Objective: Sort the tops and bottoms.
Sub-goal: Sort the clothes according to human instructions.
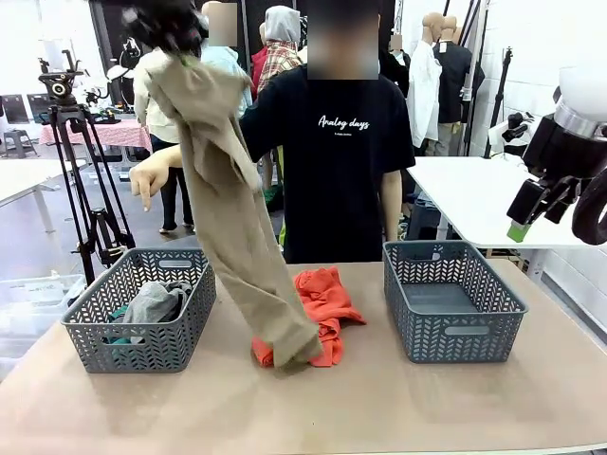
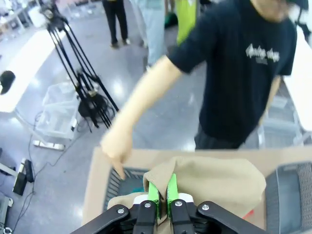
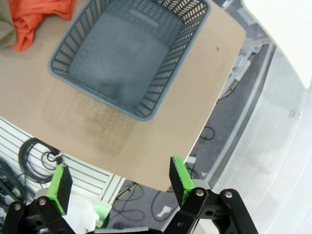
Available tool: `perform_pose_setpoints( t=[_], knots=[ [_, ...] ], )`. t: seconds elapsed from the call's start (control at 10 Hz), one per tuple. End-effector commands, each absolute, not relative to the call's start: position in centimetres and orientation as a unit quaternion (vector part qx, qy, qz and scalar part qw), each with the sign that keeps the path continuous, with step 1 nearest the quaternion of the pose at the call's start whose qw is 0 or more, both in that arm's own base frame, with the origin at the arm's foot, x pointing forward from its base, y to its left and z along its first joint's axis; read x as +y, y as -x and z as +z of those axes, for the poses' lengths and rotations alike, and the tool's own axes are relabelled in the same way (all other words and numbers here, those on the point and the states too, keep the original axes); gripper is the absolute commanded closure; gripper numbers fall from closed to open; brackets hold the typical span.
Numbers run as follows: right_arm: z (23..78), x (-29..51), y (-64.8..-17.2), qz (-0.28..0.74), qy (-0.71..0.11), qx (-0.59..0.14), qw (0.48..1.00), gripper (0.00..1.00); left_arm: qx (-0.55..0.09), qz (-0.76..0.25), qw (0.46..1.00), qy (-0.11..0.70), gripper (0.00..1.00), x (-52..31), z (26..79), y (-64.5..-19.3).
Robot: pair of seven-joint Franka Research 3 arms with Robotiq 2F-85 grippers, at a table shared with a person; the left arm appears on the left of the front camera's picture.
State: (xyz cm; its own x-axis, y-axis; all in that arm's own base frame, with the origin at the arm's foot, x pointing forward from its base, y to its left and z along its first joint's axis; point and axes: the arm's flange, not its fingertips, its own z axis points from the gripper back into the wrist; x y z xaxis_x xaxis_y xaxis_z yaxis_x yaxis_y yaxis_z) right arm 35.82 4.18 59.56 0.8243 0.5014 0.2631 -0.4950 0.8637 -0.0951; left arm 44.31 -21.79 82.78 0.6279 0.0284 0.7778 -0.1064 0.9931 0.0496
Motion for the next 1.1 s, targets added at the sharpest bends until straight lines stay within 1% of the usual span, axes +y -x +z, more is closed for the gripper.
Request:
perform_pose_setpoints(
  t=[0.0,0.1,0.3,0.4,0.5,0.7,0.8,1.0],
  knots=[
    [59.6,4.3,-35.8,0.258,0.016,-0.136,0.957,0.00,-0.471,0.040,0.879,-0.063,1.00,-20.0,88.5,-45.0],
    [59.6,4.3,-35.8,0.258,0.016,-0.136,0.957,0.00,-0.493,0.045,0.865,-0.086,1.00,-18.8,90.9,-45.0],
    [59.6,4.3,-35.8,0.258,0.016,-0.136,0.957,0.00,-0.511,0.046,0.850,-0.116,1.00,-17.0,95.5,-45.3],
    [59.6,4.3,-35.8,0.258,0.016,-0.136,0.957,0.00,-0.534,0.057,0.834,-0.129,1.00,-16.4,97.6,-45.4],
    [59.6,4.3,-35.8,0.258,0.016,-0.136,0.957,0.00,-0.543,0.066,0.826,-0.135,1.00,-15.8,99.0,-45.5],
    [59.6,4.3,-35.8,0.258,0.016,-0.136,0.957,0.00,-0.545,0.097,0.820,-0.146,1.00,-13.6,100.0,-45.7],
    [59.6,4.3,-35.8,0.258,0.016,-0.136,0.957,0.00,-0.544,0.105,0.821,-0.141,1.00,-13.4,99.4,-45.2],
    [59.6,4.3,-35.8,0.258,0.016,-0.136,0.957,0.00,-0.516,0.097,0.840,-0.139,1.00,-13.6,96.2,-44.7]
  ],
)
